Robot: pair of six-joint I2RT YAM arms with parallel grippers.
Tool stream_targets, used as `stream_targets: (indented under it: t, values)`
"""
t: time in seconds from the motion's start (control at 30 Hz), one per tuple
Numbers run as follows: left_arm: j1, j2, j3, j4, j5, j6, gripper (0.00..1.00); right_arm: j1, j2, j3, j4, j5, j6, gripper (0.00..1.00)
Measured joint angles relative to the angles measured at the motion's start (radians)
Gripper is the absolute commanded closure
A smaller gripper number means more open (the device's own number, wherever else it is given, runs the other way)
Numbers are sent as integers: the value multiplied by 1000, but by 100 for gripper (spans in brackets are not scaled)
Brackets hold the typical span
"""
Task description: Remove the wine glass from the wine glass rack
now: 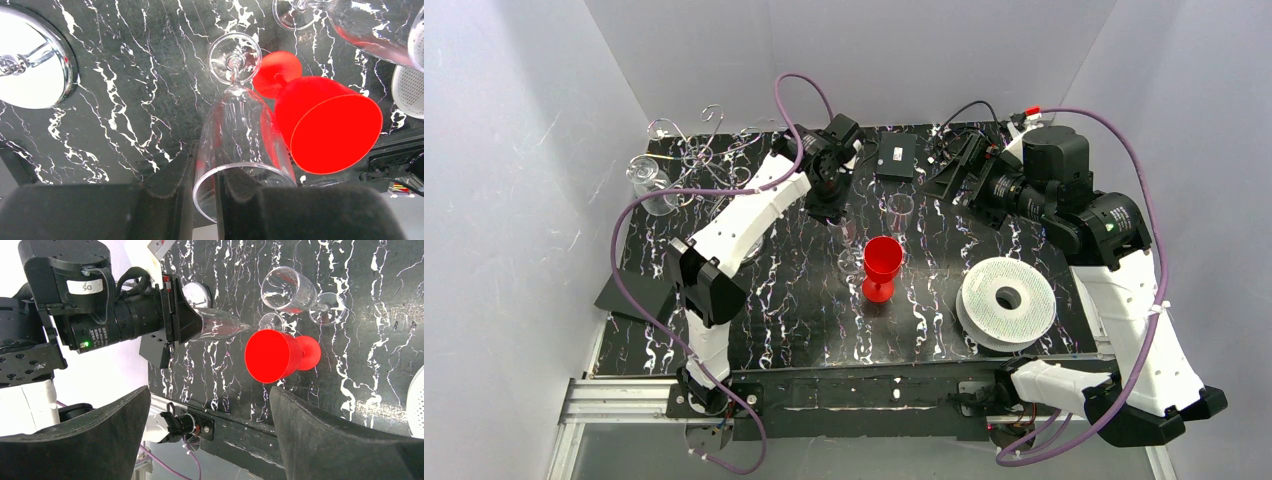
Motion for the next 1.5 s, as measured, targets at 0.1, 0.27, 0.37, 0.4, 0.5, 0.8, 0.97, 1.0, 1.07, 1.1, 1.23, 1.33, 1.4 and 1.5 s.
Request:
stream_targets:
  t: [0.1,0.27,0.37,0.4,0.5,0.8,0.97,1.0,1.07,1.1,1.23,1.33,1.4,1.5]
  values:
    - [-2,2,-19,16,9,0,100,0,2,5,-1,6,-10,4]
    - [-16,13,-25,48,13,0,100,0,13,13,-1,4,-15,4]
    - [-26,27,-25,60,12,3,100,0,19,13,-1,3,-17,4]
    - [-28,33,-25,63,12,4,100,0,20,13,-1,3,-18,4]
    - [-37,50,-25,66,10,9,100,0,20,13,-1,3,-18,4]
    - [-58,78,-25,70,-35,28,100,0,20,13,-2,-1,-21,4]
    - [-59,78,-25,78,-56,31,92,0,19,13,-3,-1,-23,4]
    - [-60,78,-25,81,-59,33,89,0,18,13,-3,-1,-23,4]
    - [-63,79,-25,87,-64,34,84,-1,18,13,-3,-2,-24,4]
    - [-63,79,-25,89,-66,35,83,-2,18,13,-3,-4,-24,4]
    - [-66,79,-25,93,-68,34,72,-5,18,13,-4,-11,-25,4]
    - [-66,79,-25,95,-68,35,60,-5,18,13,-4,-12,-25,4]
    - [-66,79,-24,95,-68,36,53,-5,18,13,-4,-12,-25,4]
    - [-66,79,-14,94,-68,34,42,-5,18,13,-4,-13,-24,4]
